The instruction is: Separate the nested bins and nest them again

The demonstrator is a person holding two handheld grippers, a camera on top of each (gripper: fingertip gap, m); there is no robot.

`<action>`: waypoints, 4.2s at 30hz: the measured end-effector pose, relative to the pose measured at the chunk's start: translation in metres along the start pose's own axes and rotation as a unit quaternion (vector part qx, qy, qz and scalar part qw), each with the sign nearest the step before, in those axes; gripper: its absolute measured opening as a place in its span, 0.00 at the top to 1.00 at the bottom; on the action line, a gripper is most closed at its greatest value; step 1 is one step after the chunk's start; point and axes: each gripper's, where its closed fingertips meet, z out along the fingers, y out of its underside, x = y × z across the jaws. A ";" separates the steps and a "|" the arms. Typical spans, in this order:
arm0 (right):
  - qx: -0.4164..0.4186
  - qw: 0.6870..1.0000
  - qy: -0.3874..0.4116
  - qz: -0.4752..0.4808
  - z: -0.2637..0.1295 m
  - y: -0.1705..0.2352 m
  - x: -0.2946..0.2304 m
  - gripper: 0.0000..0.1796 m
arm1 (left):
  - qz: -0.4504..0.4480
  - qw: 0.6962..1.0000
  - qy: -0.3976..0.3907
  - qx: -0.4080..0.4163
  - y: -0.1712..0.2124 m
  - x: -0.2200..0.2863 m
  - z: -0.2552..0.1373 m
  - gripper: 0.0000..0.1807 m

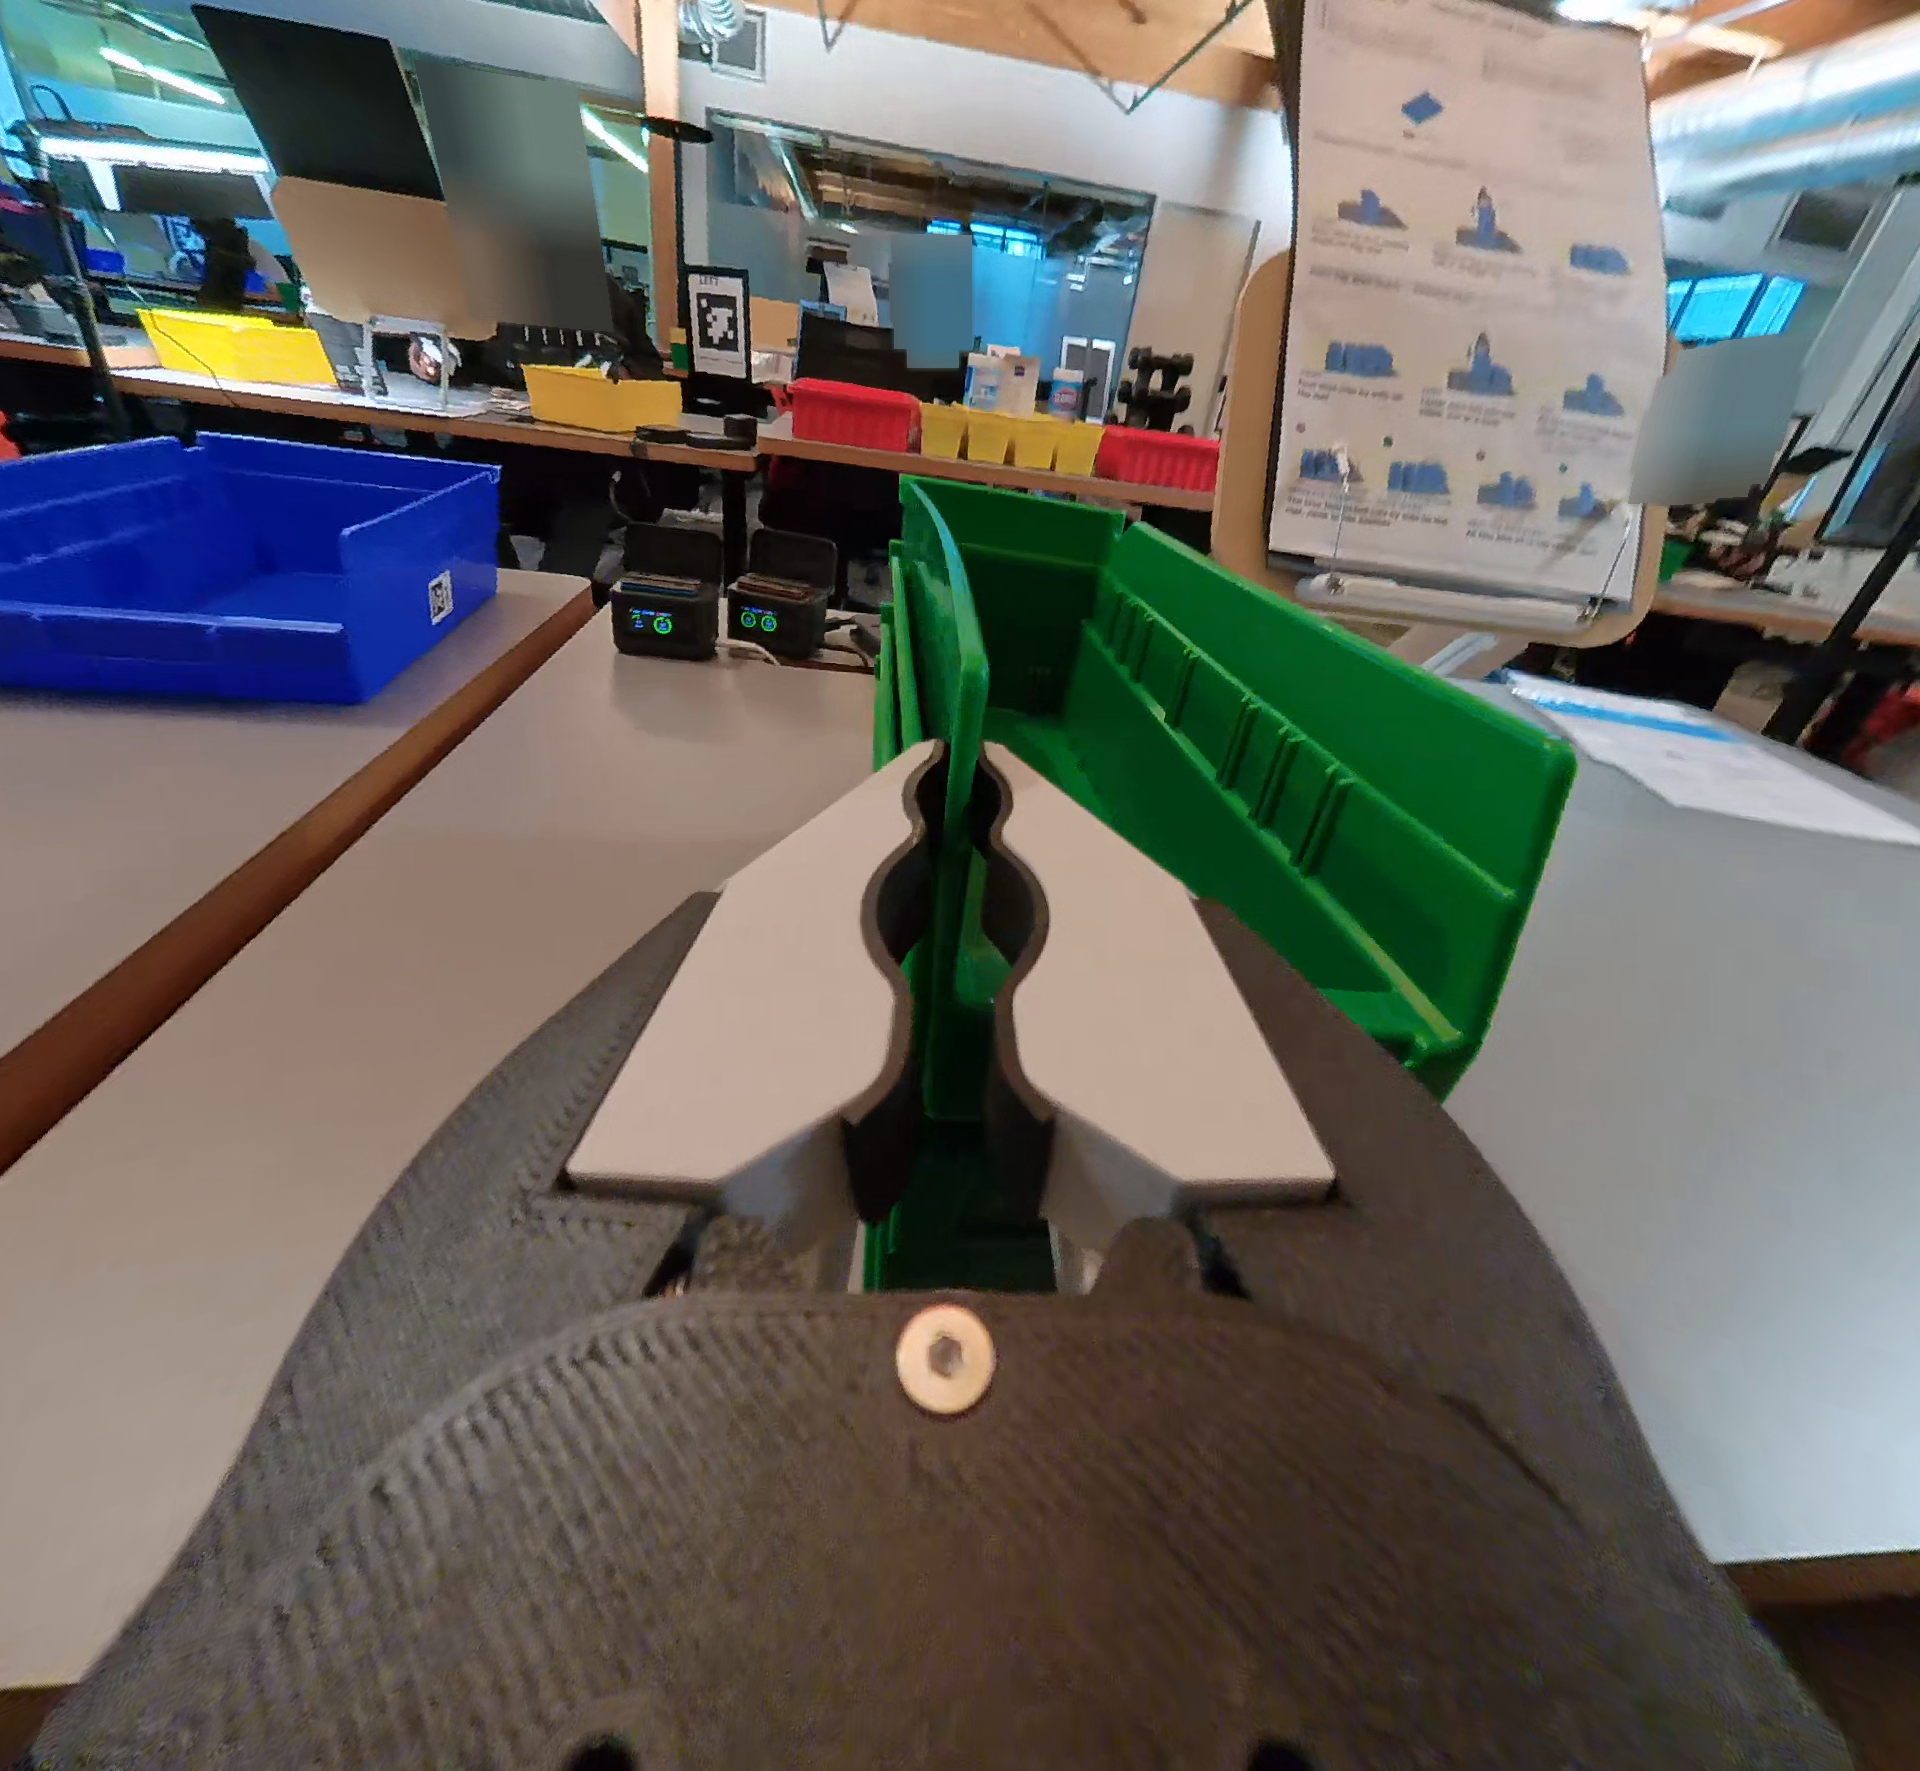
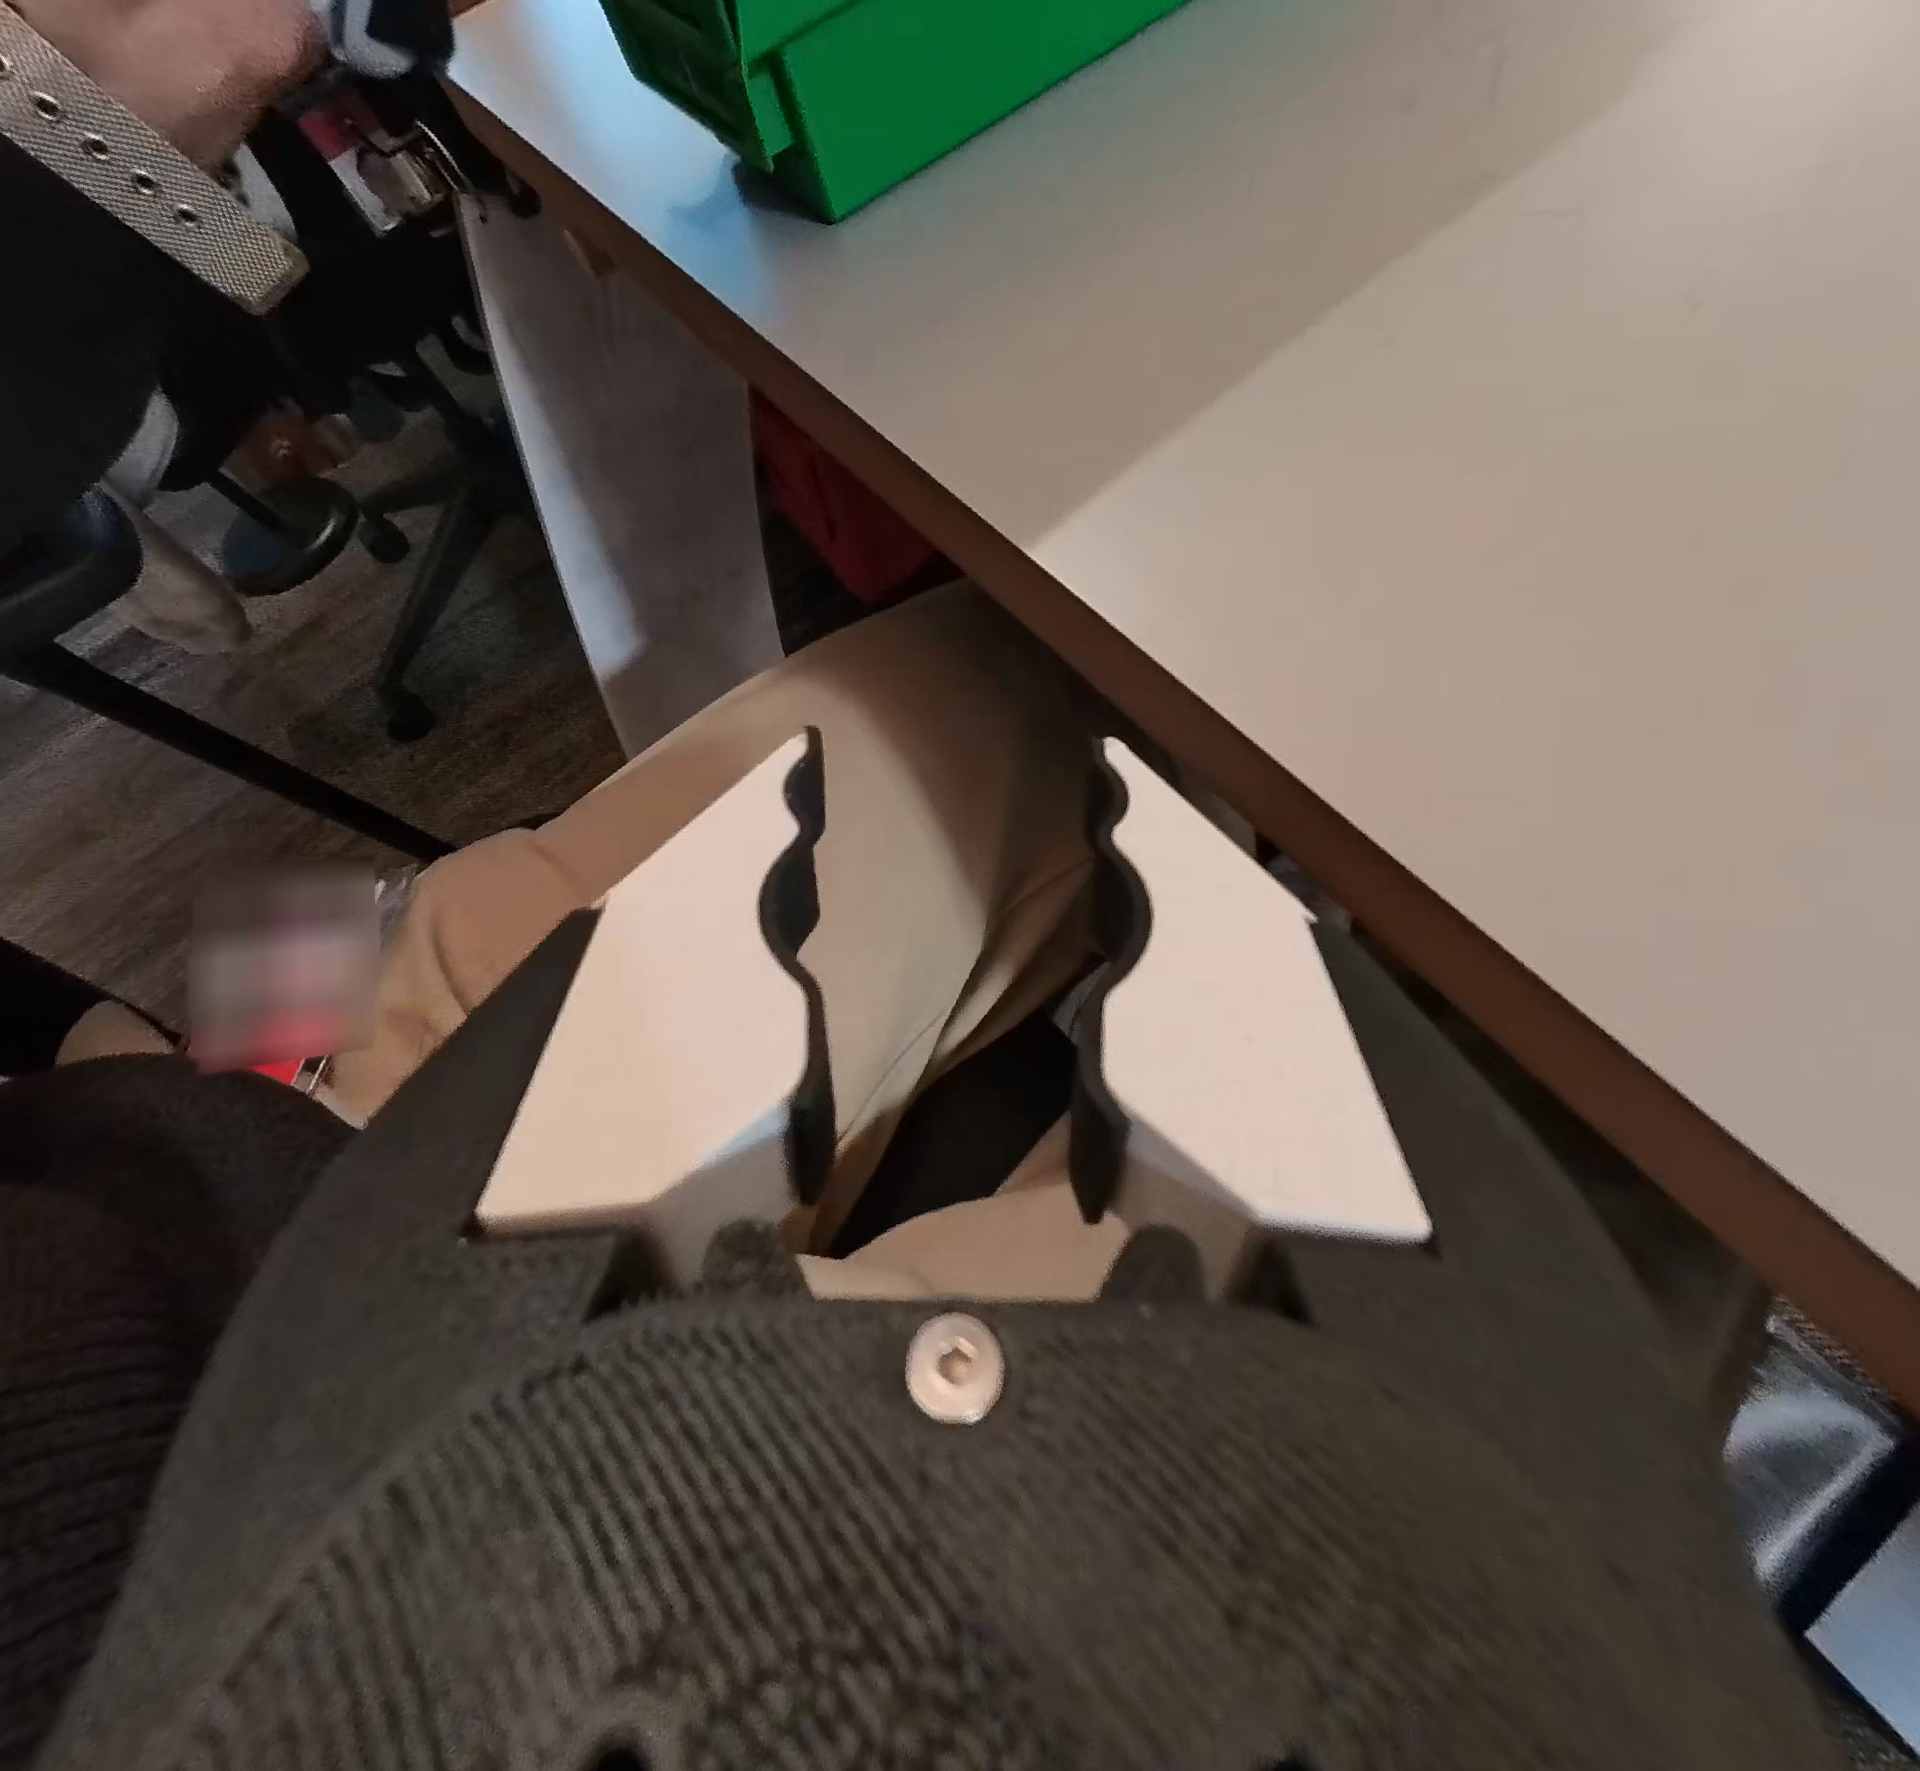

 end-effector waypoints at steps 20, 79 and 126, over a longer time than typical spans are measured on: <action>0.006 1.000 0.013 0.024 -0.006 0.001 0.010 0.73 | -0.080 0.994 0.029 0.069 -0.027 0.003 0.000 0.99; 0.305 0.905 0.290 0.057 -0.163 -0.084 0.190 1.00 | -0.062 0.931 0.361 0.008 0.061 0.287 -0.071 0.90; 0.259 0.820 0.482 0.170 -0.321 0.049 0.378 0.95 | -0.149 0.901 0.316 -0.257 0.151 0.270 -0.041 0.58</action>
